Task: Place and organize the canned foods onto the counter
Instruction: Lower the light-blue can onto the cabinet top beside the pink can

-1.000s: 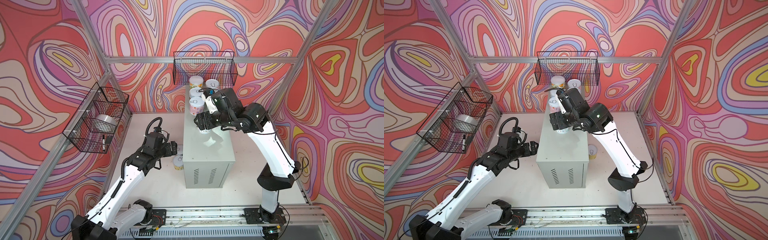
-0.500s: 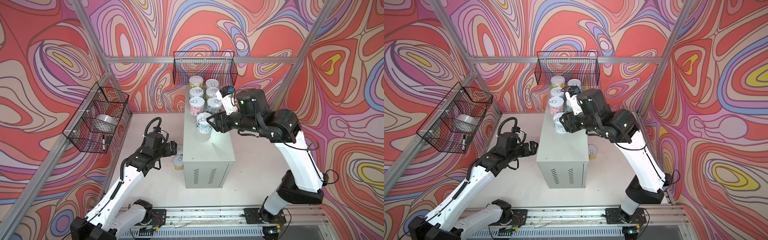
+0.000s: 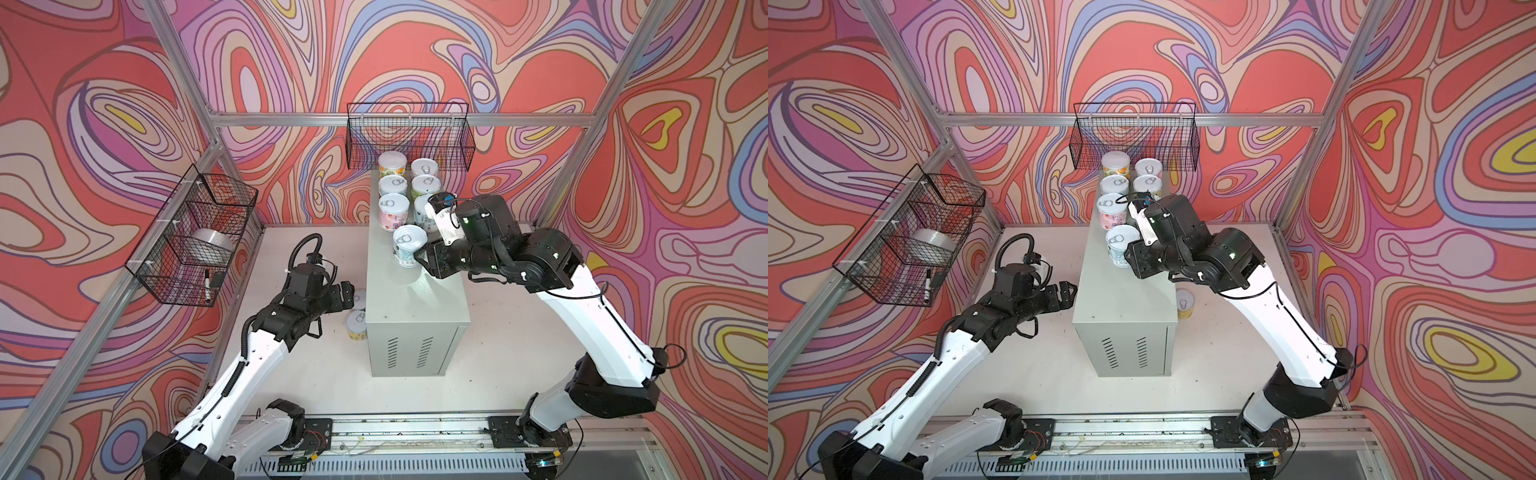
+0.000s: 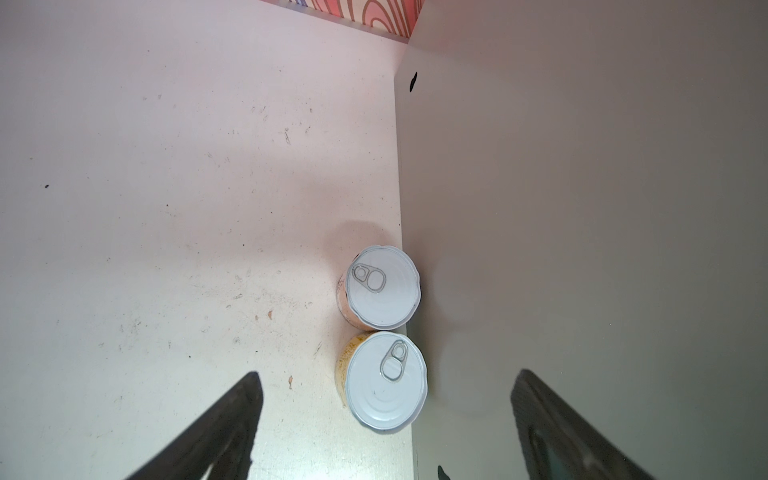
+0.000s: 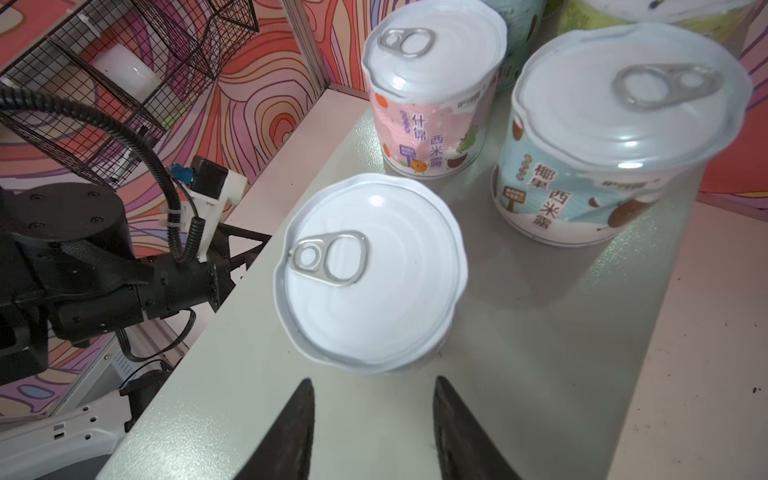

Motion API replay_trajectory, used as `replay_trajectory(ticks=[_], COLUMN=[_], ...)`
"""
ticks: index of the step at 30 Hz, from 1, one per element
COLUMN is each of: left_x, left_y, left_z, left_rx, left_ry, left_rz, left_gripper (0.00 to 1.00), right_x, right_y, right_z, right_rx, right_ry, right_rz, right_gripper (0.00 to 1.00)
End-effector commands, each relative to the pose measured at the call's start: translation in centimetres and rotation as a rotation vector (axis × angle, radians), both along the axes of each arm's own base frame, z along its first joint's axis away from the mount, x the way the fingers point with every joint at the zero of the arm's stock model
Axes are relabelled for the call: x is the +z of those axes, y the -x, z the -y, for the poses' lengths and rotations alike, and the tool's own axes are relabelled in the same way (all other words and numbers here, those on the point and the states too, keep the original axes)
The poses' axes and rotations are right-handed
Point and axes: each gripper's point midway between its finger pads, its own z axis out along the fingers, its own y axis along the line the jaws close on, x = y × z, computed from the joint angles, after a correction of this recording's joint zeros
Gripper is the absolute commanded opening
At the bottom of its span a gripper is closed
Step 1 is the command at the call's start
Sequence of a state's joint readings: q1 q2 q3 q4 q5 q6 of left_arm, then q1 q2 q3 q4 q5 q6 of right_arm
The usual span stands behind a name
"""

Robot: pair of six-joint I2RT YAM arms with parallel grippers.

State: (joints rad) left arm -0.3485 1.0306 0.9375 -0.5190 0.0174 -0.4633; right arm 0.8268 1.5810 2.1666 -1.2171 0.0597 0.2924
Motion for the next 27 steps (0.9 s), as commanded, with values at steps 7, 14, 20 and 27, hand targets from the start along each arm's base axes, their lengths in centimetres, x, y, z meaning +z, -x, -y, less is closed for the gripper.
replay_trajectory(ticks=[7, 14, 20, 27], left_x=[-0.4, -0.8, -0.9, -1.0], left_y=[-0.3, -0.2, -0.1, 0.0], left_z=[-0.4, -0.5, -0.6, -0.8], left_rx=[0.001, 0.005, 0.013, 0.018], left_ry=[-0.012, -0.009, -0.007, -0.009], left_rz=[0.007, -0.003, -0.004, -0.004], left_gripper=[0.94, 0.94, 0.94, 0.94], right_x=[-0.2, -0.5, -0.9, -0.6], right_y=[-1.2, -2.1, -3.1, -3.6], right_z=[-2.1, -2.7, -2.7, -2.7], right_rx=[0.032, 0.026, -0.005, -0.024], right_ry=[-0.009, -0.003, 0.02, 0.018], right_rz=[0.022, 0.035, 0.05, 0.075], right_gripper=[0.45, 0.44, 0.44, 0.44])
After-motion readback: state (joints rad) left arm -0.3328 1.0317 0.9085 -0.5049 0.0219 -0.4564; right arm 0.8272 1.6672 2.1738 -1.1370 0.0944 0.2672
